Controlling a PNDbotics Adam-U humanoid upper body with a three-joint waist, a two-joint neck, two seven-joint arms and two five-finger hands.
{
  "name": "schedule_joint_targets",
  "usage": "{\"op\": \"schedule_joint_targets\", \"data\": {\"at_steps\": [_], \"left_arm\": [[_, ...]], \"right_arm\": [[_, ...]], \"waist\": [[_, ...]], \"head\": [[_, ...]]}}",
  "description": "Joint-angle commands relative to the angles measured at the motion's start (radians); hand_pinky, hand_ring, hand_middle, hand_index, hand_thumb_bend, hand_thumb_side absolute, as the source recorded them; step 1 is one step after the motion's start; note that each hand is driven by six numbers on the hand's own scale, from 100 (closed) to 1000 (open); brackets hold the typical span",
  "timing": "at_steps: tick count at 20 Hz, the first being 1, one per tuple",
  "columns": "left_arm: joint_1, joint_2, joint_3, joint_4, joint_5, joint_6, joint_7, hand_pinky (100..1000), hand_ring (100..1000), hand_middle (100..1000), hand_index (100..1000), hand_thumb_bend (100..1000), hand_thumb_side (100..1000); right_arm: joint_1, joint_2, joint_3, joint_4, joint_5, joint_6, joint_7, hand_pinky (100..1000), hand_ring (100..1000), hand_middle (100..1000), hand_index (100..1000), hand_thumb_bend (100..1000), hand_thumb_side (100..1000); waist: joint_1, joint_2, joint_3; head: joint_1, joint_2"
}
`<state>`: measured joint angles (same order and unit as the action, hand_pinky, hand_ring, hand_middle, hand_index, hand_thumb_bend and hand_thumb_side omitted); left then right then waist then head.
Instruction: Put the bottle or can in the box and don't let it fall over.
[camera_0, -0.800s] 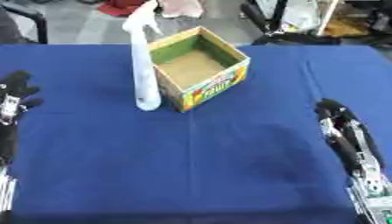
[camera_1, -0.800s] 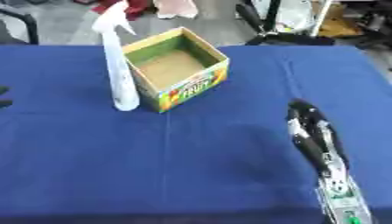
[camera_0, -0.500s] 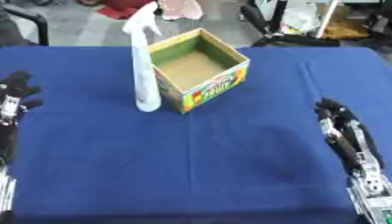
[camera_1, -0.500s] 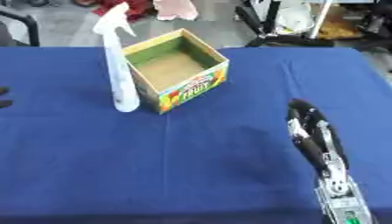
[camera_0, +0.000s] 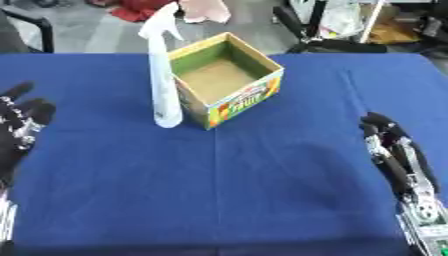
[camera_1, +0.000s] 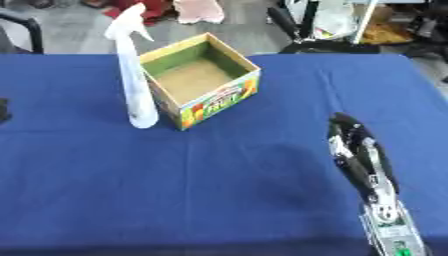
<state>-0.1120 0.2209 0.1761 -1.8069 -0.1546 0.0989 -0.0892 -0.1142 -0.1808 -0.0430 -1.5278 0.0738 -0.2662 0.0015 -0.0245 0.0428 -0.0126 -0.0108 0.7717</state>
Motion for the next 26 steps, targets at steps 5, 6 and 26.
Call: {"op": "schedule_joint_targets", "data": {"at_steps": [5,6,26], "left_arm": [[-0.058,0.070,-0.065,0.066,-0.110,0.065,0.012,878,918,935,840,917,457],[-0.075,0.075,-0.078,0.086,-0.102,0.066,0.022,878,918,935,837,915,451],[-0.463,0.044,-0.250,0.604,-0.025,-0.025,0.170,866,922,927,806,876,444]], "right_arm": [[-0.012,-0.021,-0.002,-0.022,-0.004,-0.002,0.003,904,846,791,870,100,580],[-0.013,-0.021,0.000,-0.022,-0.005,-0.002,0.005,904,846,791,870,100,580],[-0.010,-0.016,0.018,-0.014,-0.014,-0.004,0.023,903,846,790,870,100,581]], "waist": [[0.003,-0.008,-0.008],[0.002,-0.008,-0.009],[-0.012,-0.023,-0.051]], "head": [[0.007,-0.002],[0.007,-0.002],[0.034,-0.002]]}}
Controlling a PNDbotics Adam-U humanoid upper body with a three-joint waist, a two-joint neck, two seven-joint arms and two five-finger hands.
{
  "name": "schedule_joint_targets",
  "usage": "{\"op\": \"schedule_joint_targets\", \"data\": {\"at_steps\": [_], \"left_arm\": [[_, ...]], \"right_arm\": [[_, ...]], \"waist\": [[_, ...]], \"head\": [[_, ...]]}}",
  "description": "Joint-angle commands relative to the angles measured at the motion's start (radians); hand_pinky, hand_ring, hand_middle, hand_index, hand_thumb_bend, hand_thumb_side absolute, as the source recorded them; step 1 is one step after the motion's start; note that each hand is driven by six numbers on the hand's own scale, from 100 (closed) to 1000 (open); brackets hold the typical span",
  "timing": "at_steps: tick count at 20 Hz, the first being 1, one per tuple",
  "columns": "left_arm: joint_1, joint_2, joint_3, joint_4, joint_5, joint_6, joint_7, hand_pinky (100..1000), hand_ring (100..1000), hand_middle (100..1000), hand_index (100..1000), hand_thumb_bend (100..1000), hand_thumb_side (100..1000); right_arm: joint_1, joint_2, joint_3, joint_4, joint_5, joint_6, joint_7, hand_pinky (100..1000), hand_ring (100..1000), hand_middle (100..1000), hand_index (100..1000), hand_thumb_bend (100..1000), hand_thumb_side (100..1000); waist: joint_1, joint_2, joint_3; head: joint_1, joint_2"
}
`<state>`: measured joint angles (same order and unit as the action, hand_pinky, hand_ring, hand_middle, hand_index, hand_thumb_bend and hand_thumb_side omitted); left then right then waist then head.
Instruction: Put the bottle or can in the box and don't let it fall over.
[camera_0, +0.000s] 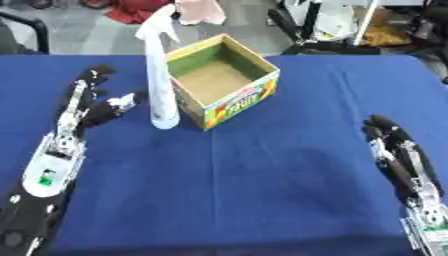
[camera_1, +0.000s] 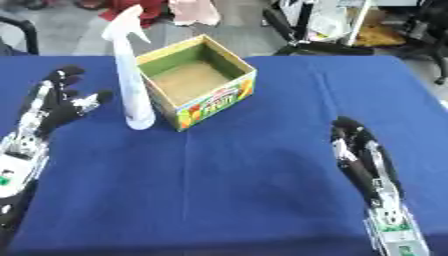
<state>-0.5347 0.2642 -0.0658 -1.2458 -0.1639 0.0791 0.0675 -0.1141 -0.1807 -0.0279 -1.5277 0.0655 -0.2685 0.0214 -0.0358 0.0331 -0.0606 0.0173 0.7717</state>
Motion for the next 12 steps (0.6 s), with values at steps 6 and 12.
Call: {"op": "schedule_joint_targets", "data": {"at_steps": [6,12], "left_arm": [[-0.124,-0.028,-0.024,0.170,-0.069,-0.034,0.024,868,923,926,806,875,446],[-0.167,-0.048,-0.029,0.245,-0.115,-0.037,0.063,866,919,922,795,843,428]], "right_arm": [[-0.010,-0.014,0.007,-0.012,-0.008,-0.002,0.009,903,846,790,870,100,580],[-0.011,-0.014,0.012,-0.010,-0.011,-0.003,0.014,903,846,790,870,100,580]], "waist": [[-0.006,-0.016,-0.022],[-0.006,-0.014,-0.040]], "head": [[0.015,-0.002],[0.023,-0.002]]}}
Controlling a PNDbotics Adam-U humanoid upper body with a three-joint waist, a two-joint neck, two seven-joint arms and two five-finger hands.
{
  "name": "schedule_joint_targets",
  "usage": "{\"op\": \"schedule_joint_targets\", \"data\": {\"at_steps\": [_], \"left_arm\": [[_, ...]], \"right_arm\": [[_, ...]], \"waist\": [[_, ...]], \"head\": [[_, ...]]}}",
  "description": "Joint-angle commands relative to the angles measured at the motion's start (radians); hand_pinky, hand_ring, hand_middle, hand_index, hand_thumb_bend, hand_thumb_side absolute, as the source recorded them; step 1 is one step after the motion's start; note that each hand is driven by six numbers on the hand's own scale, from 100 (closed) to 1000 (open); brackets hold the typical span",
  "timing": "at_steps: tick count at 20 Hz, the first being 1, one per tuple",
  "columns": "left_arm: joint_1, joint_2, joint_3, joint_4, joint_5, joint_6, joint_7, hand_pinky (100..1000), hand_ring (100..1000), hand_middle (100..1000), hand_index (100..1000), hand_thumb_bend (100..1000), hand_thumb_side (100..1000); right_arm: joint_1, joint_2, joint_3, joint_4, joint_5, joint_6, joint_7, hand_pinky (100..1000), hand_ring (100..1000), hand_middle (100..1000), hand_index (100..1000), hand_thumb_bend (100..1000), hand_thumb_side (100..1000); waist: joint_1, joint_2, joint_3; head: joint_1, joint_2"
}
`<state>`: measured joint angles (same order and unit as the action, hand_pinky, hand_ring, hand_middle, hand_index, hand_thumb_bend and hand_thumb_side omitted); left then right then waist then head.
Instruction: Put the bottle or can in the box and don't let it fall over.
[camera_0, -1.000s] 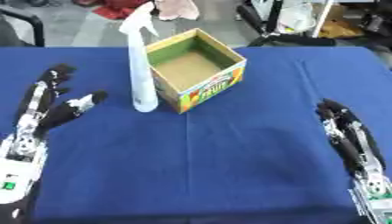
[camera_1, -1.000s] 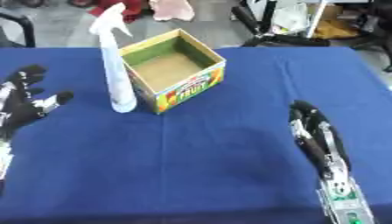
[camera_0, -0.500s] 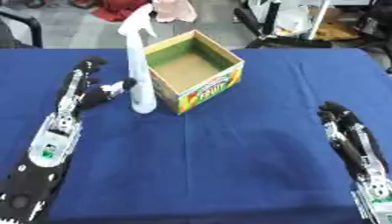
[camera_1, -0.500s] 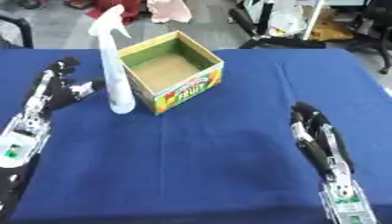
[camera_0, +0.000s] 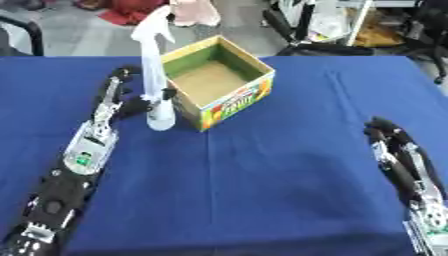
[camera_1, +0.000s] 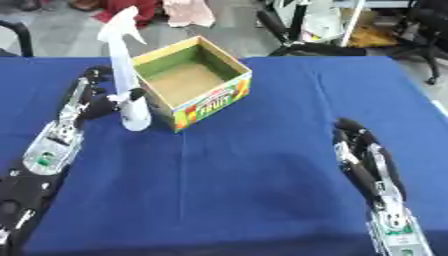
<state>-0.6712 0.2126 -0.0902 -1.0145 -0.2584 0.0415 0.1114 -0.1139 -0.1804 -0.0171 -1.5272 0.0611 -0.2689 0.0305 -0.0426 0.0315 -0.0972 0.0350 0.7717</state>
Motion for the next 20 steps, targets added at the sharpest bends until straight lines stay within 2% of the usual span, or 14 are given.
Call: {"op": "schedule_joint_targets", "data": {"at_steps": [1,9,14,15,17,18,19,20], "left_arm": [[-0.034,0.001,-0.004,0.023,-0.028,0.004,0.026,866,919,921,791,830,419],[-0.043,-0.002,0.007,0.097,-0.021,0.018,0.045,863,917,920,776,771,376],[-0.050,-0.002,0.013,0.123,-0.004,0.010,0.059,857,908,907,721,708,348],[-0.050,-0.002,0.014,0.124,0.001,0.010,0.065,854,905,901,700,671,332],[-0.052,-0.002,0.015,0.124,0.014,0.012,0.075,850,897,887,650,543,283],[-0.052,-0.002,0.015,0.123,0.022,0.013,0.079,850,894,882,618,405,210],[-0.051,-0.001,0.015,0.120,0.032,0.013,0.081,849,893,880,603,358,182],[-0.051,-0.001,0.016,0.118,0.042,0.015,0.083,847,888,875,562,231,122]], "right_arm": [[-0.012,-0.013,0.001,-0.010,-0.007,-0.003,0.005,903,846,790,870,100,580],[-0.015,-0.007,0.004,-0.011,-0.005,-0.003,0.008,903,846,790,870,100,580],[-0.017,-0.002,0.005,-0.012,-0.004,-0.003,0.009,903,846,790,870,100,581],[-0.017,-0.001,0.005,-0.012,-0.004,-0.003,0.009,903,846,790,870,100,581],[-0.017,0.000,0.005,-0.012,-0.004,-0.003,0.009,903,846,790,871,100,584],[-0.017,0.000,0.005,-0.012,-0.004,-0.002,0.009,903,846,791,871,100,587],[-0.017,0.001,0.005,-0.011,-0.004,-0.002,0.009,903,846,791,871,100,587],[-0.017,0.001,0.005,-0.011,-0.004,-0.002,0.008,903,846,791,871,100,587]], "waist": [[0.000,-0.013,-0.007],[-0.001,-0.013,-0.019],[-0.002,-0.013,-0.029],[-0.002,-0.013,-0.031],[-0.002,-0.014,-0.032],[-0.002,-0.014,-0.032],[-0.002,-0.014,-0.032],[-0.002,-0.014,-0.032]], "head": [[0.006,-0.002],[0.008,-0.002],[0.011,-0.002],[0.011,-0.002],[0.011,-0.002],[0.011,-0.002],[0.011,-0.002],[0.011,-0.002]]}}
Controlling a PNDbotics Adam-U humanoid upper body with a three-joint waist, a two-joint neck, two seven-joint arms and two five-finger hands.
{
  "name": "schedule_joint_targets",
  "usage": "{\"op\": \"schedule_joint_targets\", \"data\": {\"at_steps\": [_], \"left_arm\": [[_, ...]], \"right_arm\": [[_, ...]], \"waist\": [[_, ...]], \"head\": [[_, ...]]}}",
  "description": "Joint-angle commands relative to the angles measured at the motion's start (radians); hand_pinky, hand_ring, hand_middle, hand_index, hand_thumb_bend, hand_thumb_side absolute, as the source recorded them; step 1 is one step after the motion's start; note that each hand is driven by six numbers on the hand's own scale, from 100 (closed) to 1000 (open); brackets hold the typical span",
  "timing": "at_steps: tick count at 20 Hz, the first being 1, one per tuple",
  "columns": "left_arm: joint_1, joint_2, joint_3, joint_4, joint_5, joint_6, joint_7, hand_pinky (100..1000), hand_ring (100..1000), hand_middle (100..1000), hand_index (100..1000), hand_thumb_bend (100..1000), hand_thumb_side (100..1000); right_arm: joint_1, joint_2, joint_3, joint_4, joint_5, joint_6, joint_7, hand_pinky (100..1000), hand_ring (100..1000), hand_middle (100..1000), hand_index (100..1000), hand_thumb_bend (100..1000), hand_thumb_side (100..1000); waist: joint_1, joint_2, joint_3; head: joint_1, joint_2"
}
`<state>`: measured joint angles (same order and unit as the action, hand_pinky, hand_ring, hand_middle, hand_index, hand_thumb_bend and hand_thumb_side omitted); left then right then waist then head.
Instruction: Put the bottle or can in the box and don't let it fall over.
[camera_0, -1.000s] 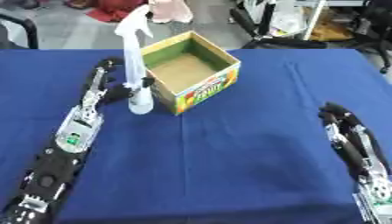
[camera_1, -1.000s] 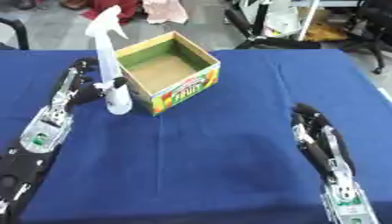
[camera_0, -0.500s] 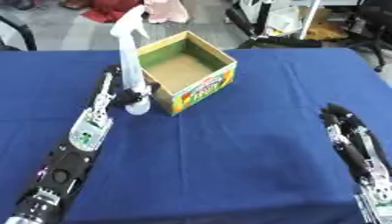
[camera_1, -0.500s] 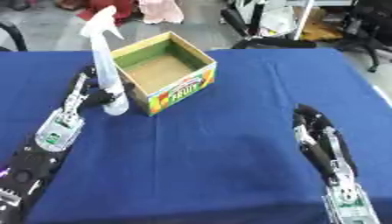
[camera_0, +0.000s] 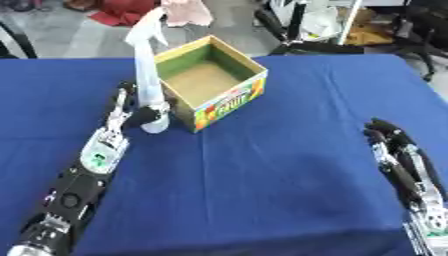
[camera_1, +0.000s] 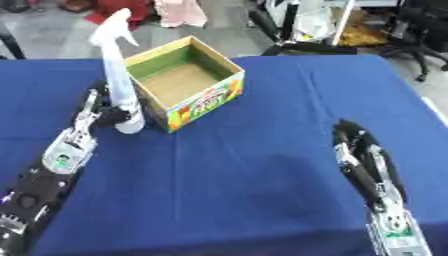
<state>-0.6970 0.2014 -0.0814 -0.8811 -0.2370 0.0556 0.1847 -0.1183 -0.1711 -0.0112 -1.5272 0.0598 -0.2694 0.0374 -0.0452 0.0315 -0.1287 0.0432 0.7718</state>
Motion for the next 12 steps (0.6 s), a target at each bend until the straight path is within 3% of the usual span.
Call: {"op": "schedule_joint_targets", "data": {"at_steps": [1,2,4,12], "left_arm": [[-0.024,0.011,0.008,-0.018,0.031,0.004,0.013,846,885,872,536,167,100],[-0.023,0.012,0.009,-0.021,0.040,0.007,0.017,843,881,865,492,100,100],[-0.017,0.015,0.010,-0.037,0.063,0.016,0.027,834,870,852,401,100,100],[0.005,0.080,0.004,-0.232,0.172,0.052,0.042,820,859,846,360,100,100]], "right_arm": [[-0.012,-0.008,-0.001,-0.012,-0.002,-0.002,0.001,903,846,791,871,100,588],[-0.012,-0.008,-0.001,-0.012,-0.002,-0.001,0.000,903,846,791,871,100,589],[-0.012,-0.008,-0.001,-0.012,-0.002,-0.001,0.000,904,846,791,871,100,589],[-0.012,-0.013,0.000,-0.010,0.003,-0.002,0.001,904,847,791,871,100,590]], "waist": [[0.001,-0.015,0.000],[0.001,-0.015,0.000],[0.001,-0.015,0.001],[0.006,-0.014,0.003]], "head": [[0.002,-0.002],[0.002,-0.002],[0.002,-0.002],[0.001,-0.002]]}}
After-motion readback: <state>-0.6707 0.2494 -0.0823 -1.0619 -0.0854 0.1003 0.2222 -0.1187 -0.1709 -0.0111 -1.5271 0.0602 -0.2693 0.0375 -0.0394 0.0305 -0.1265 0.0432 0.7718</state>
